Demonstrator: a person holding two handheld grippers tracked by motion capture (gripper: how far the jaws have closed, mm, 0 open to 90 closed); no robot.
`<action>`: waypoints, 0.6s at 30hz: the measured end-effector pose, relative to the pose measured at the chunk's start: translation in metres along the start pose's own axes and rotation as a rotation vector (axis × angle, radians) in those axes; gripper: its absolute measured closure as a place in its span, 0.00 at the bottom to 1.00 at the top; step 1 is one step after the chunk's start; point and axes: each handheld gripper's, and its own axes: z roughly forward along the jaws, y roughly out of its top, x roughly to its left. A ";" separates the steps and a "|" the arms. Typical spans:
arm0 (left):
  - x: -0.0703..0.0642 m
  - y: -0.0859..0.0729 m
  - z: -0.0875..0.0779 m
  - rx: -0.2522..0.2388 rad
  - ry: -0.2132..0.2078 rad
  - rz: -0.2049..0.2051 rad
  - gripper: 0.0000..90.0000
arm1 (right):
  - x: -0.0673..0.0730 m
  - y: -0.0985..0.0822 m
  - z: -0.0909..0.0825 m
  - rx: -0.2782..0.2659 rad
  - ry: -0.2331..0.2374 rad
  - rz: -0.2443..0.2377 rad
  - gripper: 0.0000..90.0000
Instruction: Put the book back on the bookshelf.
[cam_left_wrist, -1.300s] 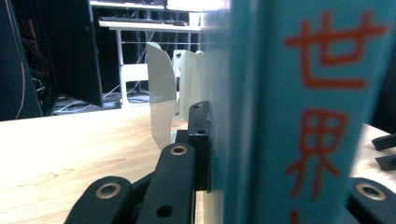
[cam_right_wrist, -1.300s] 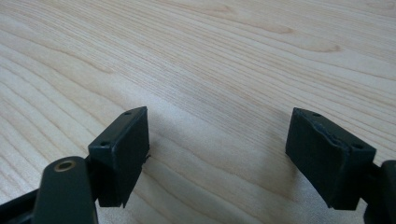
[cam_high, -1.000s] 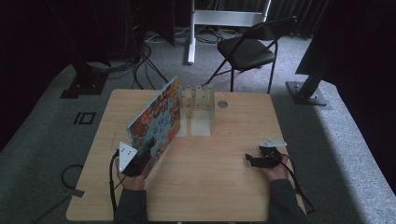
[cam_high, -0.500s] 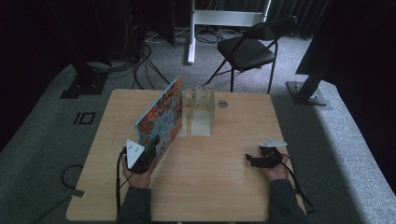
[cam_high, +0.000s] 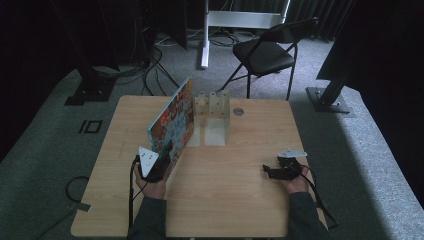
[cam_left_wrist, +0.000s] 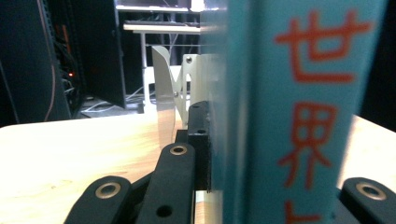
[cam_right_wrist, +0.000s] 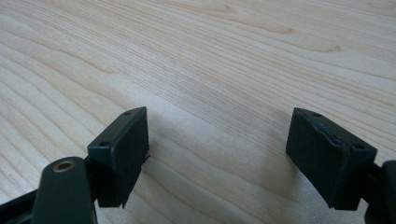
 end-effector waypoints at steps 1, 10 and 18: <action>0.000 0.000 0.001 -0.001 0.003 -0.003 0.90 | 0.000 0.000 0.000 0.000 0.000 0.000 0.23; -0.003 0.000 0.008 0.000 0.067 -0.037 0.90 | 0.000 0.000 0.000 0.000 0.000 0.000 0.23; -0.010 -0.001 0.018 0.007 0.120 -0.042 0.90 | 0.000 0.000 0.000 0.000 0.000 0.001 0.23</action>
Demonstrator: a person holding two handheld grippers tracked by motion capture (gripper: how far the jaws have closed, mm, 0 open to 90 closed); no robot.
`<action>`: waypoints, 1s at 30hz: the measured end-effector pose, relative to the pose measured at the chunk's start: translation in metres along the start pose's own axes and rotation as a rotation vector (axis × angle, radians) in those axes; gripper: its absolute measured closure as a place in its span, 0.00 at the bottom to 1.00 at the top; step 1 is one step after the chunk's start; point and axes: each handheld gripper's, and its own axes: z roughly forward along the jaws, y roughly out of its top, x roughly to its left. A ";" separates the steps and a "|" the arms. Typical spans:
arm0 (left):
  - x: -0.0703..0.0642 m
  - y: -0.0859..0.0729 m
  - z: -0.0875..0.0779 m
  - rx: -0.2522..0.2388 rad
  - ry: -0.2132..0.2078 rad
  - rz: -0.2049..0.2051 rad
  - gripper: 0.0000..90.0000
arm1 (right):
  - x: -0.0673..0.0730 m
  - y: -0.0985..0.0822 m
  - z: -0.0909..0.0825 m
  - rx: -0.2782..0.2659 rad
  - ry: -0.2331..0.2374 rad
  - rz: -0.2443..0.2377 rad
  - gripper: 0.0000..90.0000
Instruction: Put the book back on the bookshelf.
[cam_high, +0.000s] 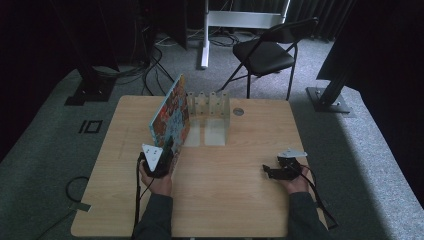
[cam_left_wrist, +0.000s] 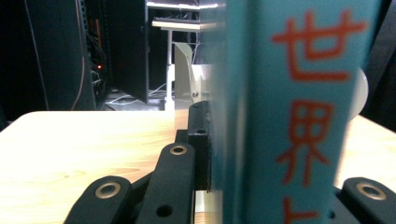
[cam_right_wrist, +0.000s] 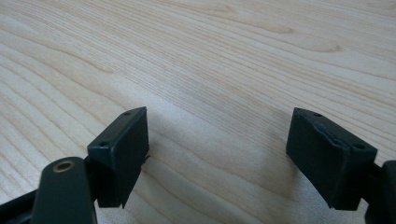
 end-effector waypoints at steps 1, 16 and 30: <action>-0.001 -0.001 0.001 0.001 0.005 0.006 0.90 | 0.000 0.000 0.000 0.000 0.000 0.000 0.23; -0.017 -0.008 0.012 -0.022 0.077 0.054 0.90 | 0.000 0.000 0.000 0.000 0.001 0.000 0.23; -0.017 -0.009 0.018 -0.038 0.113 0.054 0.90 | 0.000 0.000 0.000 0.001 0.003 -0.001 0.23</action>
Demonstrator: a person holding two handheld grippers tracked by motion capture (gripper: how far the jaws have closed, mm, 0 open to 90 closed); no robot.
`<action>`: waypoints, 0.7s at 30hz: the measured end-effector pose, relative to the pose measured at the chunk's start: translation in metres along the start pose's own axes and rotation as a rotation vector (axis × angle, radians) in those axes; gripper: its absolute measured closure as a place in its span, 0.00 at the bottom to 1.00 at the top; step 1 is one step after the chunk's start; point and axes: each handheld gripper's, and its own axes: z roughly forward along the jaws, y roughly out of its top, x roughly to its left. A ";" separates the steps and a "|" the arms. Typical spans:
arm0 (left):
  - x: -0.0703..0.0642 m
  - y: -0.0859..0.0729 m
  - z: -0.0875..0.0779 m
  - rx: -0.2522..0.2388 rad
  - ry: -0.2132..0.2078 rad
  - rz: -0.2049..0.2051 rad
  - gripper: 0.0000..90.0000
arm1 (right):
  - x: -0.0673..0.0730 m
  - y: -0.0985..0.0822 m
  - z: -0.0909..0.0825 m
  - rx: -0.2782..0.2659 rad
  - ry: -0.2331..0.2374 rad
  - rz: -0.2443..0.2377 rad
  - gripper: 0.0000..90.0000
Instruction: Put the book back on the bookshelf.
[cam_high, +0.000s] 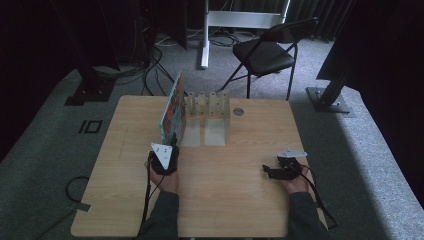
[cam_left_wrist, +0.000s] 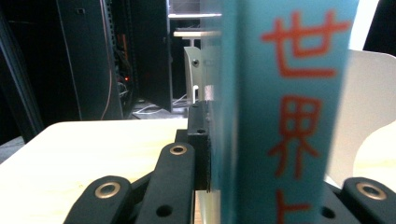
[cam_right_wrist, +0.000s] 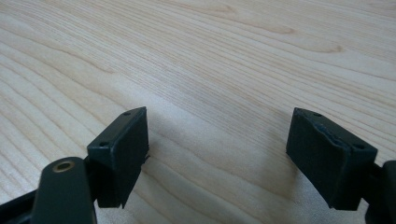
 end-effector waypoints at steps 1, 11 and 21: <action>0.001 0.000 0.000 0.003 0.004 0.000 0.90 | 0.000 0.000 0.000 0.000 0.000 0.000 0.23; -0.002 -0.001 0.002 -0.010 0.026 0.014 0.90 | 0.000 0.000 0.000 0.000 0.001 -0.001 0.23; -0.005 -0.003 0.004 -0.025 0.025 0.025 0.90 | 0.000 0.000 0.000 0.000 0.002 -0.002 0.23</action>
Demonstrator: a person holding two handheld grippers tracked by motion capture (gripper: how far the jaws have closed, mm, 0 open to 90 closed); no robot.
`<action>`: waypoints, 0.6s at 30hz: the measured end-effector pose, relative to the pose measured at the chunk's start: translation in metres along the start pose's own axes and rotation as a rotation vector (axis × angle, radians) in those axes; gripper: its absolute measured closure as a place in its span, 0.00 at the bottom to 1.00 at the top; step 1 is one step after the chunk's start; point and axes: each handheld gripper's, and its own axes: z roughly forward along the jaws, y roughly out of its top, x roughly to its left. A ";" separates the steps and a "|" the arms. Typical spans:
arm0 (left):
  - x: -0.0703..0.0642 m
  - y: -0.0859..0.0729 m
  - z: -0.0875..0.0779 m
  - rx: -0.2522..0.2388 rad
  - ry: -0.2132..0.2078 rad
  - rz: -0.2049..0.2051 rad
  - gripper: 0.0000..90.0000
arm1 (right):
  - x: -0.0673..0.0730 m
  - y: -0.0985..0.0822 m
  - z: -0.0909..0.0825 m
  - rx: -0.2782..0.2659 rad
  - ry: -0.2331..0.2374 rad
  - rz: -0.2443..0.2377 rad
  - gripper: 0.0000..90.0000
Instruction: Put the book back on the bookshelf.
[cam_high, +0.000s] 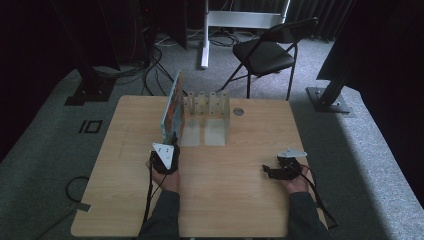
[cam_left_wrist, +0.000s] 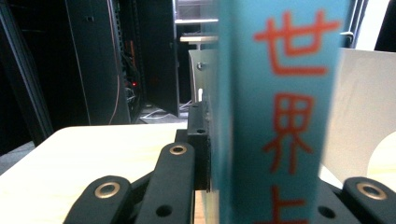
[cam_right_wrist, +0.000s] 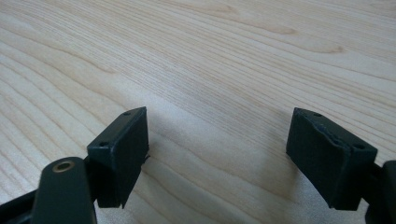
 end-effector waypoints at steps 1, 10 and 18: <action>0.000 0.000 0.000 0.000 0.000 0.003 0.90 | 0.000 0.000 0.000 0.000 0.000 0.000 0.23; -0.002 -0.004 0.000 0.004 -0.008 0.012 0.90 | 0.000 0.000 0.000 0.000 0.000 0.000 0.23; 0.004 -0.006 -0.003 0.024 -0.015 -0.032 0.90 | 0.000 0.000 0.000 0.000 0.000 0.000 0.23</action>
